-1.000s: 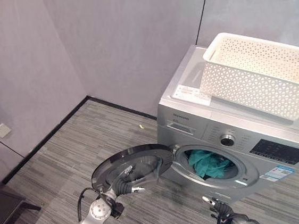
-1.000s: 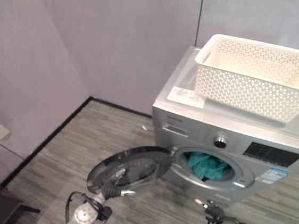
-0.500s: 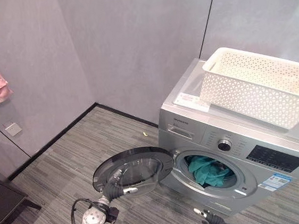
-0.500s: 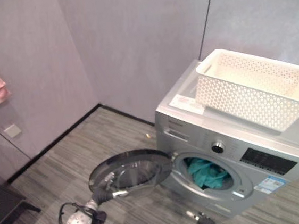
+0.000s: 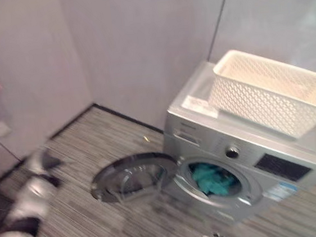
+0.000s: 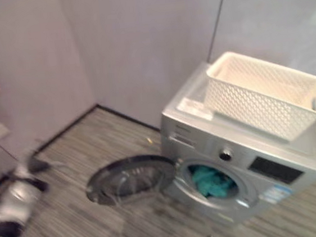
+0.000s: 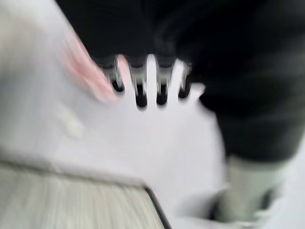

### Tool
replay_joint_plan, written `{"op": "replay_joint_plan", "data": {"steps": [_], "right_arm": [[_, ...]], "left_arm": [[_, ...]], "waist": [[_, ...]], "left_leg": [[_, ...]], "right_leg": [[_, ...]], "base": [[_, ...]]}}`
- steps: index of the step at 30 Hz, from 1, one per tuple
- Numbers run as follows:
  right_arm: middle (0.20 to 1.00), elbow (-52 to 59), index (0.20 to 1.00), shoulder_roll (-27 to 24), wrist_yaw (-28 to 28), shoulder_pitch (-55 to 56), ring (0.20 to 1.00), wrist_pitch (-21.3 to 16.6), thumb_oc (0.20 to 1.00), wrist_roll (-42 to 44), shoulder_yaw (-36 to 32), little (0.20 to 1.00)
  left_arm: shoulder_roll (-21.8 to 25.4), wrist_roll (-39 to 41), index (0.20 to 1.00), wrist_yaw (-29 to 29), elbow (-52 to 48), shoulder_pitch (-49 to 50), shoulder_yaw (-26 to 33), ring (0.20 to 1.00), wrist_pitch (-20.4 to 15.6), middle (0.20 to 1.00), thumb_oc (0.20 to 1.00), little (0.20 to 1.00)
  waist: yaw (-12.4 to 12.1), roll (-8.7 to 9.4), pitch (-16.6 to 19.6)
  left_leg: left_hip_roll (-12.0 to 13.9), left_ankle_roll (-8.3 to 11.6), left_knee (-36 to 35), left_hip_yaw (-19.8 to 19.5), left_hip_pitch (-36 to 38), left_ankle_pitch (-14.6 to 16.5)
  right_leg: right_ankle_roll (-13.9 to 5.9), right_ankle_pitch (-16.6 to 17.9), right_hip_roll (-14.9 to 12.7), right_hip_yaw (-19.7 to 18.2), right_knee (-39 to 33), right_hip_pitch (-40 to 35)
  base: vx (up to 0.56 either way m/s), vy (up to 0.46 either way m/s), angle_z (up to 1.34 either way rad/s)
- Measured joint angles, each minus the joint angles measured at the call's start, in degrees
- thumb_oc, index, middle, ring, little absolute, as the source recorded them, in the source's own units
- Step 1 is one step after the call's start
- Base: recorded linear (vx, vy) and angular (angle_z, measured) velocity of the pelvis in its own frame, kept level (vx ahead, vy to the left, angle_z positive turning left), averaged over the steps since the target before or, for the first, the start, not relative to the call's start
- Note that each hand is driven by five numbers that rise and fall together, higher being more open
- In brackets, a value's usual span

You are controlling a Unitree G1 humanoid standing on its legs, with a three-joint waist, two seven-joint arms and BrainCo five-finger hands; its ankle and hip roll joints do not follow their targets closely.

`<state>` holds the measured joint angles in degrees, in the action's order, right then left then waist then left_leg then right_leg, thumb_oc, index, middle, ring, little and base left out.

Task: Grab the laundry basket,head to the washer,open it,put in the laundry and shut it.

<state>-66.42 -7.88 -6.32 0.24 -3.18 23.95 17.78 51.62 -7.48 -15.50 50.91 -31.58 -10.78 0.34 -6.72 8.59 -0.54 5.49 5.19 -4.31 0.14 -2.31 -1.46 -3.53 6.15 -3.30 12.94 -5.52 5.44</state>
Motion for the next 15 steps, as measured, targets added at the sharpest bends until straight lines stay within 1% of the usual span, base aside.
{"op": "replay_joint_plan", "data": {"steps": [1, 2, 3, 4, 6, 7, 8, 9, 10, 11, 12, 15], "right_arm": [[1.000, 0.9, 1.000, -0.1, 0.0, -0.8, 1.000, -0.3, 1.000, 0.1, 1.8, 1.000], [1.000, 0.7, 1.000, 0.1, -0.1, -1.2, 1.000, -0.2, 1.000, 0.1, 2.5, 1.000], [1.000, 1.1, 1.000, 0.4, 0.0, -2.2, 1.000, -0.4, 1.000, 0.6, 3.1, 1.000], [1.000, 1.0, 1.000, 0.4, 0.0, -2.3, 1.000, -0.4, 1.000, 1.1, 3.1, 1.000], [1.000, 0.8, 1.000, 0.3, 0.0, -1.9, 1.000, -0.4, 1.000, 1.2, 3.0, 1.000], [1.000, 1.5, 1.000, 0.1, 0.1, -0.9, 1.000, -0.5, 1.000, 1.5, 3.8, 1.000], [1.000, 4.4, 1.000, -1.2, 0.0, -0.6, 1.000, -0.6, 1.000, 2.6, 8.2, 1.000], [1.000, 5.2, 1.000, -1.5, -0.3, -0.9, 1.000, -0.7, 1.000, 2.6, 11.1, 1.000], [1.000, 6.6, 1.000, -1.4, -1.0, -3.0, 1.000, -1.0, 1.000, 2.5, 15.1, 1.000], [1.000, 7.0, 1.000, -1.1, -1.5, -3.3, 1.000, -1.1, 1.000, 2.3, 15.3, 1.000], [1.000, 7.1, 1.000, -0.9, -1.6, -3.2, 1.000, -1.5, 1.000, 2.2, 16.2, 1.000], [1.000, 5.9, 1.000, -1.1, -2.1, -3.0, 1.000, -1.2, 1.000, 1.4, 16.4, 1.000]], "left_arm": [[1.2, 0.0, 1.000, 0.4, 6.1, -7.9, -6.4, 1.000, 0.1, 1.000, 1.000, 1.000], [2.3, 0.0, 1.000, 0.9, 7.0, -10.1, -8.5, 1.000, 0.3, 1.000, 1.000, 1.000], [2.5, -0.2, 1.000, 1.2, 7.7, -12.8, -10.0, 1.000, 0.3, 1.000, 1.000, 1.000], [2.1, -0.3, 1.000, 1.3, 7.6, -12.6, -10.4, 1.000, 0.3, 1.000, 1.000, 1.000], [0.6, -0.3, 1.000, 2.3, 7.6, -11.9, -10.7, 1.000, 0.1, 1.000, 1.000, 1.000], [-0.6, -0.4, 1.000, 2.3, 9.1, -13.1, -10.9, 1.000, -0.2, 1.000, 1.000, 1.000], [-3.0, -0.3, 1.000, 2.6, 17.7, -20.2, -15.7, 1.000, -0.5, 1.000, 1.000, 1.000], [-3.3, -0.3, 1.000, 3.2, 21.5, -23.5, -18.0, 1.000, -0.2, 1.000, 1.000, 1.000], [-1.8, -0.2, 1.000, 3.5, 23.4, -25.9, -18.3, 1.000, -0.2, 1.000, 1.000, 1.000], [-1.2, -0.2, 1.000, 3.7, 23.4, -26.1, -18.3, 1.000, -0.2, 1.000, 1.000, 1.000], [-1.3, -0.2, 1.000, 4.7, 23.4, -26.3, -18.7, 1.000, -0.3, 1.000, 1.000, 1.000], [-1.8, 0.2, 1.000, 5.8, 23.8, -26.2, -19.3, 1.000, -0.6, 1.000, 1.000, 1.000]], "waist": [[-0.5, 1.44, -1.3], [0.2, 2.38, -2.1], [0.8, 3.76, -3.7], [1.4, 4.03, -3.8], [2.5, 3.91, -3.9], [3.2, 4.30, -4.3], [2.9, 4.97, -4.6], [3.0, 5.88, -5.5], [2.9, 7.69, -7.2], [3.7, 8.49, -7.7], [4.9, 9.99, -8.4], [5.3, 12.06, -9.4]], "left_leg": [[0.3, 0.18, 0.6, -0.2, -1.3, -0.2], [0.5, 0.40, 0.6, 0.0, -1.7, -0.4], [0.8, 0.69, 0.3, 0.3, -1.8, -0.7], [0.9, 0.69, 0.2, 0.5, -1.7, -0.8], [0.9, 0.70, 0.2, 0.5, -1.6, -0.8], [1.0, 0.74, 0.1, 0.6, -1.7, -0.7], [1.1, 0.77, 0.4, 0.1, -3.2, -0.7], [1.3, 0.99, 0.5, 0.0, -3.8, -0.9], [1.9, 1.11, 1.0, 0.8, -4.6, -0.9], [2.0, 1.23, 1.3, 1.0, -4.9, -0.9], [2.3, 1.39, 1.4, 1.0, -5.7, -1.0], [2.8, 1.76, 1.7, 2.0, -5.9, -0.9]], "right_leg": [[0.67, 0.5, 0.0, -0.1, 0.0, 0.8], [0.68, 0.6, 0.3, -0.2, 0.0, 1.5], [0.87, 0.8, 0.5, -0.8, 0.0, 1.9], [0.90, 0.9, 0.5, -1.1, 0.0, 2.0], [1.00, 0.8, 0.6, -1.2, 0.0, 1.9], [1.30, 1.3, 1.2, -1.3, 0.0, 2.3], [1.12, 1.5, 1.3, -1.0, 0.2, 3.0], [1.24, 2.0, 1.6, -1.1, 0.5, 3.7], [0.96, 2.5, 1.9, -1.9, 0.5, 4.8], [0.95, 2.5, 2.0, -1.9, 0.5, 5.2], [0.84, 2.5, 2.1, -2.0, 0.5, 5.9], [0.95, 2.4, 2.6, -2.8, 0.5, 6.6]], "base": [[-0.03, -0.024, -0.05], [-0.03, -0.023, -0.17], [0.00, 0.000, -0.19], [0.00, 0.000, -0.18], [-0.08, -0.044, -0.04], [-0.15, -0.090, 0.12], [-0.10, -0.065, 0.10], [-0.06, -0.056, -0.15], [-0.03, -0.028, -0.30], [-0.04, -0.064, -0.29], [-0.01, -0.036, -0.07], [-0.01, -0.036, -0.16]]}}
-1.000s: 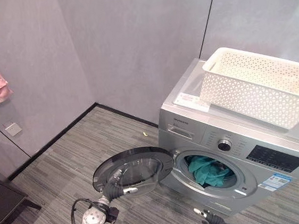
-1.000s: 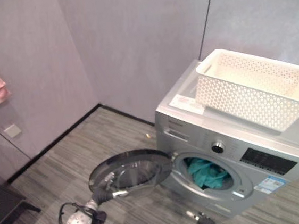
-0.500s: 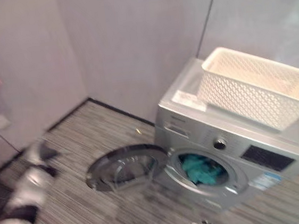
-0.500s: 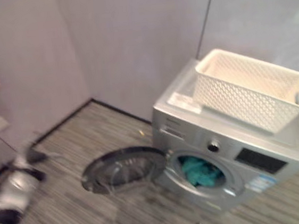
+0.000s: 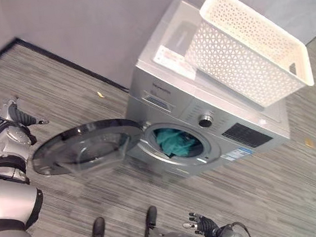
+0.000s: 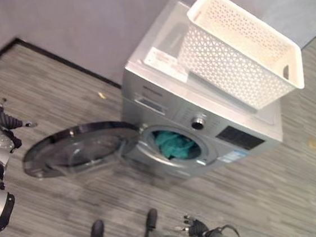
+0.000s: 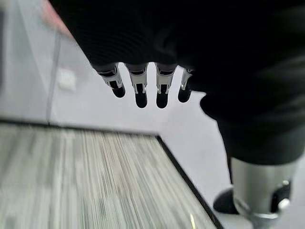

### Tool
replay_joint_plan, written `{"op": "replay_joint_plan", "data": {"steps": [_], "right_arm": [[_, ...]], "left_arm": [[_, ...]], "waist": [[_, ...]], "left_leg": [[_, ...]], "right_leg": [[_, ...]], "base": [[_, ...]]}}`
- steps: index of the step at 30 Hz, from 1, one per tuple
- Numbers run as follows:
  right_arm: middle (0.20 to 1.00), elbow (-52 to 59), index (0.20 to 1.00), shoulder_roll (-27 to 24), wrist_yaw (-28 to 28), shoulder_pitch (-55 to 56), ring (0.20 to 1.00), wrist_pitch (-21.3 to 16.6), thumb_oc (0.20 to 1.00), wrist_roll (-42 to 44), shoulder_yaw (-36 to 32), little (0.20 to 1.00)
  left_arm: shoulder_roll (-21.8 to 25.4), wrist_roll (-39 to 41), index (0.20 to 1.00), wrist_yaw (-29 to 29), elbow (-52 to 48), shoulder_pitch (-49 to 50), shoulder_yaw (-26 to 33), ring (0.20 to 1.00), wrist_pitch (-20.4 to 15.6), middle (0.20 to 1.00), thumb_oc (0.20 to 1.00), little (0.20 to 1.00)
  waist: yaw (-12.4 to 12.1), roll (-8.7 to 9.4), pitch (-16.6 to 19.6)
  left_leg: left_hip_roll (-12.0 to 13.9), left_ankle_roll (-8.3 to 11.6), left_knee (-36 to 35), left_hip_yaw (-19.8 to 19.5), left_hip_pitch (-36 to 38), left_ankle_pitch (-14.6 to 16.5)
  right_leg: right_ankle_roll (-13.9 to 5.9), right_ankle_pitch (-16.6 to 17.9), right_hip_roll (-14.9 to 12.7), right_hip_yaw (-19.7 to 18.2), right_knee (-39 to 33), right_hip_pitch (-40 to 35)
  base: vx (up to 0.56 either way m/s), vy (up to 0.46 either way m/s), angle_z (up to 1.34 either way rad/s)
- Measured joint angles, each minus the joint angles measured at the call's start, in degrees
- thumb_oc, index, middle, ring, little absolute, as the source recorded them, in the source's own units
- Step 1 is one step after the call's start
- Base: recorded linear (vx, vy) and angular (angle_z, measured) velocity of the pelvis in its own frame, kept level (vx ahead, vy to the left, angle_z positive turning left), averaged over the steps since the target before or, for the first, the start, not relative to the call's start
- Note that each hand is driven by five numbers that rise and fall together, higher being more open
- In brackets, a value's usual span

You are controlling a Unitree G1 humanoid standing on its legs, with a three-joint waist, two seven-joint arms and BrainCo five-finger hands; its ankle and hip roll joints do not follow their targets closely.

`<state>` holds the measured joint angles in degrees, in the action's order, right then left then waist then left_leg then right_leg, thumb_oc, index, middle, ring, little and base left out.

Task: Grab the laundry basket,head to the washer,open it,put in the laundry and shut it.

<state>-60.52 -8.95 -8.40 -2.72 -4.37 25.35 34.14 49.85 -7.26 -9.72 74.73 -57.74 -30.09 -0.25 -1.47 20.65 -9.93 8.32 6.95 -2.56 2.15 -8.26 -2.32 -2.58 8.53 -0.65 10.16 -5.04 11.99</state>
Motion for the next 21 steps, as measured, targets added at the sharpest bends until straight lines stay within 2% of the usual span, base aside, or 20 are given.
{"op": "replay_joint_plan", "data": {"steps": [3, 13, 15, 17, 18, 21], "right_arm": [[1.000, -3.2, 1.000, -0.3, 0.1, 1.4, 1.000, 0.3, 1.000, -3.4, -1.0, 1.000], [1.000, -4.2, 1.000, -0.6, 0.8, 1.5, 1.000, 0.1, 1.000, -6.5, -1.2, 1.000], [1.000, -4.3, 1.000, -0.6, 0.9, 1.4, 1.000, 0.1, 1.000, -6.4, -1.3, 1.000], [1.000, -4.1, 1.000, -0.6, 1.2, 1.3, 1.000, 0.0, 1.000, -6.4, -1.5, 1.000], [1.000, -4.1, 1.000, -0.6, 1.7, 1.3, 1.000, 0.0, 1.000, -6.4, -2.7, 1.000], [1.000, -3.5, 1.000, -0.7, 2.2, 1.5, 1.000, 0.1, 1.000, -6.4, -4.2, 1.000]], "left_arm": [[-0.9, -0.1, 1.000, 1.5, 1.1, 0.5, -0.1, 1.000, 0.1, 1.000, 1.000, 1.000], [-4.3, -0.1, 1.000, 1.0, 0.4, 0.9, -0.4, 1.000, 0.2, 1.000, 1.000, 1.000], [-5.7, -0.1, 1.000, 0.9, -0.8, 2.1, -0.2, 1.000, 0.4, 1.000, 1.000, 1.000], [-7.0, 1.1, 1.000, -0.5, -3.4, 5.3, 2.6, 1.000, 0.4, 1.000, 1.000, 1.000], [-9.3, 3.2, 1.000, -2.0, -5.6, 8.5, 7.0, 1.000, 0.3, 1.000, 1.000, 1.000], [-14.2, 5.1, 1.000, -4.8, -8.9, 16.0, 10.4, 1.000, -0.8, 1.000, 1.000, 1.000]], "waist": [[0.9, 0.73, 0.0], [0.9, 0.39, -0.3], [0.4, -0.33, -0.9], [-0.2, -1.11, -1.5], [-1.0, -2.07, -2.2], [-1.8, -4.94, -2.4]], "left_leg": [[0.5, 0.39, 0.2, 0.1, 0.0, 0.4], [1.3, 0.87, 0.4, -0.1, -2.2, 0.5], [1.2, 0.84, 0.4, -0.1, -2.0, 0.5], [1.0, 0.78, 0.4, -0.2, -1.1, 0.5], [0.7, 0.65, 0.1, -0.2, -0.1, 0.6], [-0.2, 0.18, -0.2, -0.1, 1.4, 0.8]], "right_leg": [[0.24, 0.1, 0.7, -0.3, 0.0, 0.0], [-0.15, -0.2, 1.3, -0.1, 0.0, 1.8], [0.05, -0.1, 1.1, -0.1, 0.0, 1.7], [0.06, -0.1, 0.9, 0.0, 0.0, 0.7], [-0.03, -0.2, 0.6, 0.0, 0.0, -0.3], [-0.15, -0.4, -0.3, 0.0, 0.0, -1.7]], "base": [[-0.01, -0.033, -0.05], [-0.03, -0.016, 0.01], [0.00, -0.012, 0.02], [0.01, -0.007, 0.05], [0.02, 0.017, 0.06], [0.05, 0.008, 0.05]]}}
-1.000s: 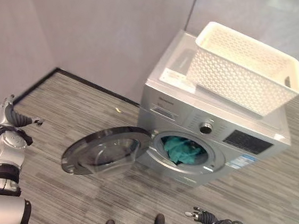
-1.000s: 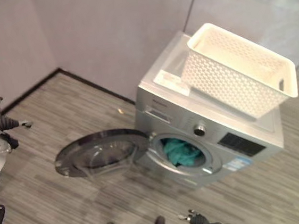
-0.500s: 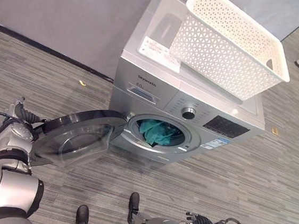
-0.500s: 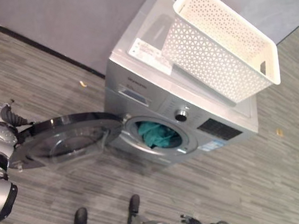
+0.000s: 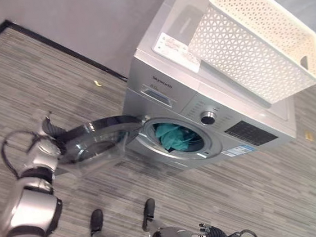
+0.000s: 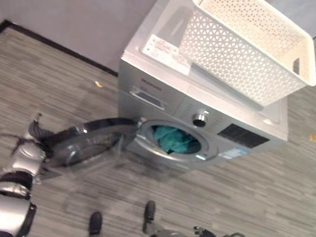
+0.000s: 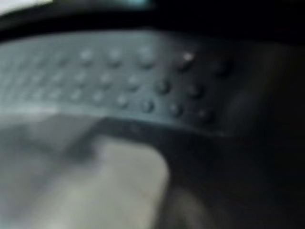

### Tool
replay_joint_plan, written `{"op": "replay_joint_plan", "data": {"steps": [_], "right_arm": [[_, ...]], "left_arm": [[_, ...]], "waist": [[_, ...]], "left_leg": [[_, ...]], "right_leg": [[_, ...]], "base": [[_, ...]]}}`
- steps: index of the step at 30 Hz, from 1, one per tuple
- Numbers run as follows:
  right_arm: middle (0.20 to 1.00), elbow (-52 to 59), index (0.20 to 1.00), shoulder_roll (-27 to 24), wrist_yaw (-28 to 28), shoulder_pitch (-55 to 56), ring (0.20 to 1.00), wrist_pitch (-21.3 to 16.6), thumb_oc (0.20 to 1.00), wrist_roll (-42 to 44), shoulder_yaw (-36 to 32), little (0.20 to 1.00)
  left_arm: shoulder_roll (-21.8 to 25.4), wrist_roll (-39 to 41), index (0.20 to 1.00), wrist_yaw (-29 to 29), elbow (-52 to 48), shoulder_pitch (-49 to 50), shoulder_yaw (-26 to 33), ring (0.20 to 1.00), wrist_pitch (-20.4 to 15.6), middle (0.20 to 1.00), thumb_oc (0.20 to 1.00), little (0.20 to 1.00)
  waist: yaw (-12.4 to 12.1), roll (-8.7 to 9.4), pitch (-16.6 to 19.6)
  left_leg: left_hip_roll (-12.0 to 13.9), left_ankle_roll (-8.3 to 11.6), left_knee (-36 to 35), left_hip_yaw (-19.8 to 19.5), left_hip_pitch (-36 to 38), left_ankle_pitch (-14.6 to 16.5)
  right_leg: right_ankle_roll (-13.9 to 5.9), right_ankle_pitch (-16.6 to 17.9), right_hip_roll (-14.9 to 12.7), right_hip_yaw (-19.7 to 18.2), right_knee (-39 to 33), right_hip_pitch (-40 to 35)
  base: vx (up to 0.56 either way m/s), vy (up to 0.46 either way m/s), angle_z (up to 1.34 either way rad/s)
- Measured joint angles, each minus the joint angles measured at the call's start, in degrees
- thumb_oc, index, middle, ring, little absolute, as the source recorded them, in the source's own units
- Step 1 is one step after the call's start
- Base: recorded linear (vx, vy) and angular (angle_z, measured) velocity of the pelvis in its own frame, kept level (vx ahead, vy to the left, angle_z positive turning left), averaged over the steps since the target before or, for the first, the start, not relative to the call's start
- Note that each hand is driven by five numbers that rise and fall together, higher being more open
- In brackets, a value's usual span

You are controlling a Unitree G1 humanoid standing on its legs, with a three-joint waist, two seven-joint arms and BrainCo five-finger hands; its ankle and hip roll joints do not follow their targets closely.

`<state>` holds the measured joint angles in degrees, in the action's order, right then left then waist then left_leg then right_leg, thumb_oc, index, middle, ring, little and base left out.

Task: Grab the laundry basket,head to the washer,open it,put in the laundry and shut it.

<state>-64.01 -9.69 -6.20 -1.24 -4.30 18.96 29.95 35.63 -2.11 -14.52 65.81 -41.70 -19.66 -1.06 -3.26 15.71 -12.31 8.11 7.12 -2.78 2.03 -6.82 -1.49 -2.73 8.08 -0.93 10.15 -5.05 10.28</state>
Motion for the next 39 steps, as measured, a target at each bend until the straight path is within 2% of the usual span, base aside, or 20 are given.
{"op": "replay_joint_plan", "data": {"steps": [2, 4, 8, 12, 15, 21, 25, 29, 33, 35, 37, 39], "right_arm": [[1.000, 0.6, 1.000, -1.2, 0.5, 0.7, 1.000, 0.3, 1.000, -0.3, -2.5, 1.000], [1.000, 0.1, 1.000, -1.6, 1.2, 1.0, 1.000, 0.4, 1.000, -0.8, -3.8, 1.000], [1.000, -0.5, 1.000, -1.4, 2.2, 0.7, 1.000, 0.7, 1.000, -1.8, -4.0, 1.000], [1.000, -1.0, 1.000, -0.4, 2.6, 0.6, 1.000, 0.7, 1.000, -1.8, -4.0, 1.000], [1.000, -2.6, 1.000, -0.5, 2.7, 0.3, 1.000, 0.7, 1.000, -1.8, -3.9, 1.000], [1.000, -5.4, 1.000, -1.9, 3.7, 0.8, 1.000, 0.7, 1.000, -1.9, -4.0, 1.000], [1.000, -5.4, 1.000, -2.7, 3.9, 0.5, 1.000, 0.6, 1.000, -1.8, -4.2, 1.000], [1.000, -4.8, 1.000, -2.7, 5.0, 0.4, 1.000, 0.4, 1.000, -1.7, -5.7, 1.000], [1.000, -0.2, 1.000, -3.3, 5.8, 1.4, 1.000, -0.5, 1.000, -1.6, -5.2, 1.000], [1.000, 0.8, 1.000, -3.5, 5.8, 2.2, 1.000, -1.5, 1.000, -1.5, -4.7, 1.000], [1.000, 0.2, 1.000, -3.5, 5.8, 2.2, 1.000, -2.0, 1.000, -1.4, -3.4, 1.000], [1.000, -0.5, 1.000, -3.6, 5.8, 2.1, 1.000, -2.0, 1.000, -1.7, -3.3, 1.000]], "left_arm": [[-6.3, 2.6, 1.000, -1.7, -2.3, 7.8, 2.7, 1.000, -0.3, 1.000, 1.000, 1.000], [-11.8, 5.0, 1.000, -1.2, -1.6, 14.0, 2.2, 1.000, -0.6, 1.000, 1.000, 1.000], [-21.0, 8.5, 1.000, 2.7, -0.8, 23.5, -4.3, 1.000, -1.4, 1.000, 1.000, 1.000], [-29.1, 16.5, 1.000, 3.1, 0.4, 26.6, -5.6, 1.000, -1.5, 1.000, 1.000, 1.000], [-29.0, 19.8, 1.000, 4.7, -0.3, 26.5, -8.9, 1.000, -1.7, 1.000, 1.000, 1.000], [-29.9, 20.2, 1.000, 6.2, -2.2, 26.1, -12.5, 1.000, -2.2, 1.000, 1.000, 1.000], [-31.7, 19.9, 1.000, 6.7, -2.2, 22.4, -17.7, 1.000, -2.1, 1.000, 1.000, 1.000], [-33.6, 18.6, 1.000, 7.4, -4.4, 17.7, -26.8, 1.000, -2.1, 1.000, 1.000, 1.000], [-39.6, 16.7, 1.000, 9.3, -6.5, 9.7, -34.5, 1.000, -1.9, 1.000, 1.000, 1.000], [-41.0, 16.6, 1.000, 9.8, -9.3, 6.5, -34.9, 1.000, -2.2, 1.000, 1.000, 1.000], [-42.6, 13.3, 1.000, 10.8, -11.0, -1.4, -37.8, 1.000, -2.6, 1.000, 1.000, 1.000], [-42.4, 11.4, 1.000, 11.2, -13.5, -4.9, -37.4, 1.000, -4.2, 1.000, 1.000, 1.000]], "waist": [[-0.1, -3.02, 0.8], [0.3, -4.62, 2.1], [0.8, -4.88, 2.4], [1.0, -3.75, 3.3], [2.0, -4.97, 3.9], [3.3, -8.79, 5.3], [5.0, -10.37, 5.6], [6.8, -11.12, 5.2], [11.3, -10.78, 5.0], [12.8, -10.45, 4.8], [13.9, -10.05, 4.5], [15.0, -10.05, 4.6]], "left_leg": [[-0.8, -0.77, -0.9, 0.1, 2.5, 0.2], [-1.4, -1.29, -1.8, 0.2, 3.8, 0.4], [-2.2, -1.87, -1.6, 0.4, 3.8, 0.4], [-1.6, -1.93, -1.4, 1.7, 4.3, 0.4], [-1.4, -1.99, -1.4, 2.3, 4.9, 0.5], [-0.3, -2.17, -1.3, 3.5, 4.7, 0.6], [0.3, -2.12, -1.3, 4.7, 4.6, 0.6], [0.5, -1.90, -1.3, 5.6, 4.2, 0.5], [0.7, -1.58, -1.3, 7.2, 2.8, 0.2], [0.8, -1.55, -1.4, 7.9, 2.9, 0.3], [1.2, -1.51, -1.4, 8.1, 2.8, 0.5], [1.4, -1.44, -1.4, 8.3, 2.8, 0.6]], "right_leg": [[-0.67, -0.6, -1.0, -0.1, -0.1, -2.0], [-1.17, -1.4, -1.4, -0.2, -0.5, -2.9], [-1.27, -1.4, -2.0, -0.4, -0.4, -2.9], [-0.44, -0.8, -1.7, -1.4, -0.5, -2.6], [-0.28, -0.7, -1.2, -1.9, -0.4, -3.0], [0.03, -0.7, -0.3, -3.0, -0.5, -2.1], [0.67, -0.3, 0.4, -3.8, -0.5, -1.3], [0.93, 0.1, 1.1, -4.9, -0.4, -0.4], [1.19, 0.8, 1.6, -6.4, 0.0, 1.8], [1.21, 0.8, 1.7, -6.7, 0.0, 1.9], [1.17, 0.8, 2.0, -7.0, 0.0, 2.1], [1.21, 0.6, 2.3, -7.2, 0.0, 2.3]], "base": [[0.08, -0.004, 0.02], [0.04, -0.025, 0.00], [0.02, -0.049, -0.01], [0.00, -0.108, -0.17], [-0.01, -0.089, -0.14], [-0.02, -0.072, -0.10], [-0.03, -0.031, -0.14], [-0.03, -0.023, -0.16], [-0.03, -0.017, -0.19], [-0.03, -0.003, -0.14], [0.00, 0.012, -0.10], [0.00, 0.022, -0.08]]}}
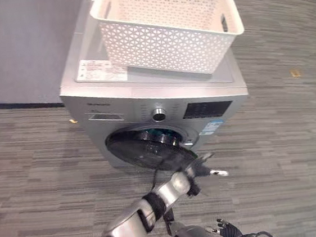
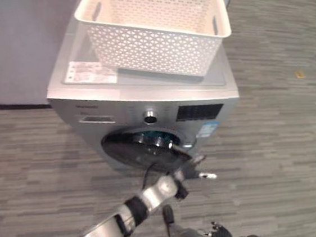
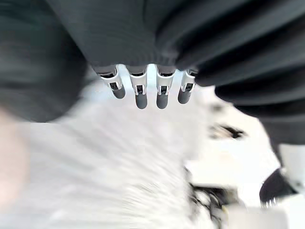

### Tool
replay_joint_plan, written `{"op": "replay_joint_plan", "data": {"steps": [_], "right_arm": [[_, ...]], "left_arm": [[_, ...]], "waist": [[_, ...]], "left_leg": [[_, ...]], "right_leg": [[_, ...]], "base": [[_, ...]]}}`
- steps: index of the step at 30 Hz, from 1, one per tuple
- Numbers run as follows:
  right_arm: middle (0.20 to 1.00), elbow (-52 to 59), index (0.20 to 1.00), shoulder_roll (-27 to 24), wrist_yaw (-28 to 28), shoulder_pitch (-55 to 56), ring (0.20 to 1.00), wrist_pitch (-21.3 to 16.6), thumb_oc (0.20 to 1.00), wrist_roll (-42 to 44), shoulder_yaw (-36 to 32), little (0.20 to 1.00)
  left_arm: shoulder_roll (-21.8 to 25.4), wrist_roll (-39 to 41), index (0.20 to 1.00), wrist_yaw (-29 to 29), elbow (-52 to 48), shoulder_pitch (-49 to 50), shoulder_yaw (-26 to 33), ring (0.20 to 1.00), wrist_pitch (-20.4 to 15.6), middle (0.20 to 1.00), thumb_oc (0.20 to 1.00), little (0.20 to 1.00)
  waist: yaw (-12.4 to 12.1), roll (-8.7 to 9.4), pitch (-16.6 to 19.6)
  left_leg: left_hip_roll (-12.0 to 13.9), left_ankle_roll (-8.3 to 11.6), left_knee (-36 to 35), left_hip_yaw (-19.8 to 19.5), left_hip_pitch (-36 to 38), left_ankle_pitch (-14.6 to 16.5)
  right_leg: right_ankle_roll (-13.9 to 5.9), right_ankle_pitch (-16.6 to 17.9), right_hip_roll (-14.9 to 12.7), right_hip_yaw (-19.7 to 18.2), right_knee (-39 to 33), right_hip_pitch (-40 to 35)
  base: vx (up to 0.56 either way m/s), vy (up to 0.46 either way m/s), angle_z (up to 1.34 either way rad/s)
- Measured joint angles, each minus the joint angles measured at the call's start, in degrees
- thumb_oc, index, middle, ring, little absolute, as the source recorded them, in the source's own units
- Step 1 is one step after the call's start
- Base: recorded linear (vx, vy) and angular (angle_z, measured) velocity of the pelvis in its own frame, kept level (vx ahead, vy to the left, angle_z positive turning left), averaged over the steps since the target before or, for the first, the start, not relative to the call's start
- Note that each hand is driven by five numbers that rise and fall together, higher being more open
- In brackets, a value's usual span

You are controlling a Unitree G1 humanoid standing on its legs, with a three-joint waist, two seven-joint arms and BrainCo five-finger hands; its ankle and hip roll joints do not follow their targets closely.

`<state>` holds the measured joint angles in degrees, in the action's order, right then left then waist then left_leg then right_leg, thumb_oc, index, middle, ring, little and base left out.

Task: Grab the laundry basket,head to the washer,open it,put in the laundry and shut it.

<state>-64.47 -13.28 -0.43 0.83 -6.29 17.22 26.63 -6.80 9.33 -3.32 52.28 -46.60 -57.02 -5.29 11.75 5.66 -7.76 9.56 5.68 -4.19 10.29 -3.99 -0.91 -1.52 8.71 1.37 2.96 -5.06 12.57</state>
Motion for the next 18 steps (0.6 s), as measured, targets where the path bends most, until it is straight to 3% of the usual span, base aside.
{"op": "replay_joint_plan", "data": {"steps": [7, 12, 14, 18], "right_arm": [[1.000, -1.4, 1.000, -0.9, 0.0, -1.2, 1.000, 0.1, 1.000, 0.0, -0.3, 1.000], [1.000, -3.2, 1.000, -1.4, 0.0, -1.5, 1.000, -0.1, 1.000, 0.0, -2.0, 1.000], [1.000, -4.1, 1.000, -1.6, 0.0, -1.3, 1.000, -0.2, 1.000, -0.1, -2.5, 1.000], [1.000, -4.3, 1.000, -2.1, 0.2, 0.0, 1.000, -0.5, 1.000, -0.1, -3.1, 1.000]], "left_arm": [[4.2, -6.0, 1.000, -0.5, 0.6, -8.7, 1.8, 1.000, -0.1, 1.000, 1.000, 1.000], [11.1, -6.0, 1.000, -1.2, -2.2, -11.8, 4.1, 1.000, -0.6, 1.000, 1.000, 1.000], [15.8, -6.3, 1.000, -1.5, -10.1, -9.7, 4.1, 1.000, -1.4, 1.000, 1.000, 1.000], [28.7, -8.1, 1.000, -0.4, -35.9, 3.2, 5.1, 1.000, -6.4, 1.000, 1.000, 1.000]], "waist": [[0.0, -0.93, 0.5], [-0.3, -2.89, 1.9], [-1.4, -3.67, 2.4], [-3.5, -4.63, 2.7]], "left_leg": [[0.0, 0.07, -0.2, 1.4, -0.9, 0.1], [-0.4, 0.23, -0.3, 1.3, -2.2, 0.1], [-0.7, 0.19, -0.6, 1.2, -2.1, 0.1], [-0.8, 0.46, -0.7, 0.1, -2.2, -0.1]], "right_leg": [[0.14, 0.2, 0.2, -1.2, 0.0, 1.6], [0.37, 0.8, -0.3, -0.8, 0.1, 2.7], [0.34, 0.7, -0.4, -0.8, 0.1, 2.8], [0.37, 0.7, -0.8, 0.6, 0.1, 2.4]], "base": [[-0.01, 0.058, -0.09], [-0.01, 0.077, 0.04], [0.02, 0.088, 0.03], [-0.01, 0.050, 0.15]]}}
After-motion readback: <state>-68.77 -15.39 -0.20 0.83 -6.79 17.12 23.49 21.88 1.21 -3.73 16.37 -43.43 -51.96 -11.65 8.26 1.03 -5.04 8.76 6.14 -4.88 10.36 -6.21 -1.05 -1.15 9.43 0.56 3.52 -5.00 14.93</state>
